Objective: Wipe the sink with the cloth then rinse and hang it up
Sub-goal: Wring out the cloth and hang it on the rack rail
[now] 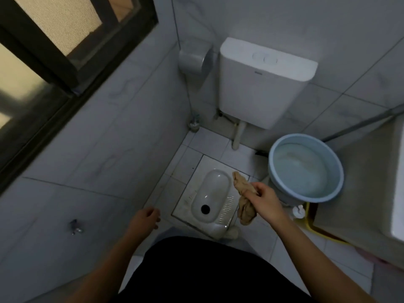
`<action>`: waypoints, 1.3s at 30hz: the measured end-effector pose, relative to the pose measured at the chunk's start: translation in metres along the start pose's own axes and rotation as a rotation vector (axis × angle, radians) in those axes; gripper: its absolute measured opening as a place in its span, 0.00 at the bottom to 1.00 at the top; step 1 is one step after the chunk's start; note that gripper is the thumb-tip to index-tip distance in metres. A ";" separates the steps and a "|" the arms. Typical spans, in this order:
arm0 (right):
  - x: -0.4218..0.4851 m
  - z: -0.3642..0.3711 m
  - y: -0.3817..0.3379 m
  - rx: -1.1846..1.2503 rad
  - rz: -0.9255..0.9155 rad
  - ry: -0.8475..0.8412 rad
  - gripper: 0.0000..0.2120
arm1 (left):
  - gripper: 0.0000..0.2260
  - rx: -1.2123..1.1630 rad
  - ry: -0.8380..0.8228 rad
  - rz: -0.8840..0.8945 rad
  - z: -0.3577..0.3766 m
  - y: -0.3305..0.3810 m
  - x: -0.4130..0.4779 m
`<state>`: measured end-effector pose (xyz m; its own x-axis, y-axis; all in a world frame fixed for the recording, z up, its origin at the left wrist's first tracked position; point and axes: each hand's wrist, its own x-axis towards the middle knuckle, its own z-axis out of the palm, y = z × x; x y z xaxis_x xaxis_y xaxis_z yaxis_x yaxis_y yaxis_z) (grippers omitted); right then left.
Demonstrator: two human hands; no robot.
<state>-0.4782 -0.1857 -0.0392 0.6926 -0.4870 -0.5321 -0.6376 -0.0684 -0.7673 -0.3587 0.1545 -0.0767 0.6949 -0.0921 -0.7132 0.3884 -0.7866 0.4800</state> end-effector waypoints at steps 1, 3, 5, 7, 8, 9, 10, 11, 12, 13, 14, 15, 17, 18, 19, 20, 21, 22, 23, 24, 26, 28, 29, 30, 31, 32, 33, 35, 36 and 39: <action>0.006 0.001 -0.008 0.013 -0.018 -0.009 0.03 | 0.10 0.002 0.011 -0.008 -0.003 -0.001 0.000; 0.016 0.002 -0.025 0.041 -0.046 -0.017 0.03 | 0.10 -0.008 0.032 -0.028 -0.012 -0.002 0.004; 0.025 0.002 -0.036 0.063 -0.059 -0.017 0.04 | 0.11 -0.022 0.046 -0.039 -0.021 0.004 0.013; 0.033 0.002 -0.043 0.067 -0.054 -0.004 0.06 | 0.12 -0.038 0.040 -0.039 -0.030 0.016 0.031; 0.036 0.002 -0.045 0.064 -0.043 0.007 0.07 | 0.12 -0.048 0.033 -0.034 -0.034 0.026 0.041; 0.039 0.003 -0.047 0.063 -0.027 0.024 0.07 | 0.13 -0.048 0.024 -0.020 -0.038 0.038 0.053; 0.043 0.003 -0.049 0.066 -0.009 0.046 0.07 | 0.13 -0.040 0.007 -0.005 -0.041 0.052 0.066; 0.046 0.004 -0.051 0.078 0.008 0.076 0.07 | 0.12 -0.032 -0.017 0.017 -0.045 0.068 0.078; 0.048 0.005 -0.055 0.092 0.024 0.111 0.06 | 0.12 -0.020 -0.046 0.048 -0.048 0.085 0.091; 0.050 0.006 -0.059 0.108 0.035 0.148 0.06 | 0.12 -0.003 -0.077 0.091 -0.052 0.102 0.103; 0.052 0.008 -0.065 0.123 0.042 0.187 0.05 | 0.12 0.017 -0.110 0.137 -0.057 0.122 0.113; 0.054 0.012 -0.073 0.140 0.051 0.226 0.05 | 0.11 0.035 -0.144 0.187 -0.064 0.142 0.122; 0.056 0.020 -0.092 0.188 0.061 0.289 0.05 | 0.10 0.043 -0.214 0.287 -0.076 0.183 0.136; 0.058 0.024 -0.104 0.213 0.053 0.317 0.05 | 0.09 0.042 -0.245 0.327 -0.081 0.204 0.142; 0.059 0.027 -0.119 0.234 0.036 0.341 0.04 | 0.09 0.041 -0.277 0.363 -0.085 0.225 0.147; 0.061 0.028 -0.133 0.248 0.013 0.364 0.04 | 0.09 0.040 -0.304 0.393 -0.086 0.247 0.150; 0.063 0.028 -0.149 0.258 -0.016 0.390 0.04 | 0.08 0.033 -0.329 0.425 -0.087 0.268 0.151; 0.065 0.026 -0.165 0.262 -0.050 0.423 0.05 | 0.08 0.021 -0.350 0.460 -0.086 0.289 0.149; 0.067 0.021 -0.182 0.264 -0.091 0.453 0.06 | 0.08 -0.001 -0.371 0.501 -0.085 0.310 0.145; 0.069 0.014 -0.200 0.266 -0.137 0.471 0.06 | 0.08 -0.025 -0.391 0.550 -0.084 0.332 0.138; 0.073 -0.006 -0.238 0.245 -0.237 0.483 0.08 | 0.06 -0.055 -0.443 0.657 -0.084 0.374 0.116; 0.074 -0.031 -0.274 0.177 -0.326 0.492 0.09 | 0.05 -0.081 -0.502 0.758 -0.089 0.415 0.087; 0.073 -0.045 -0.293 0.153 -0.368 0.496 0.09 | 0.06 -0.098 -0.524 0.806 -0.093 0.434 0.072; 0.072 -0.058 -0.312 0.135 -0.412 0.502 0.09 | 0.06 -0.121 -0.541 0.850 -0.096 0.453 0.057; 0.071 -0.072 -0.330 0.113 -0.462 0.509 0.09 | 0.06 -0.153 -0.554 0.890 -0.101 0.471 0.044; 0.068 -0.085 -0.347 0.089 -0.511 0.516 0.10 | 0.06 -0.186 -0.557 0.930 -0.105 0.488 0.032; 0.066 -0.097 -0.363 0.069 -0.556 0.520 0.10 | 0.06 -0.216 -0.547 0.971 -0.109 0.504 0.019; 0.059 -0.121 -0.390 0.050 -0.624 0.519 0.11 | 0.07 -0.264 -0.500 1.050 -0.116 0.530 -0.005; 0.055 -0.131 -0.401 0.044 -0.650 0.512 0.11 | 0.07 -0.290 -0.470 1.080 -0.119 0.540 -0.016; 0.042 -0.158 -0.426 0.041 -0.728 0.465 0.11 | 0.05 -0.377 -0.401 1.177 -0.125 0.564 -0.048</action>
<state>-0.2304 -0.3143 0.3216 0.7099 -0.6415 0.2907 -0.0699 -0.4749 -0.8772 -0.0971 -0.2083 0.2926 0.5302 -0.8323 0.1618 -0.1372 0.1042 0.9851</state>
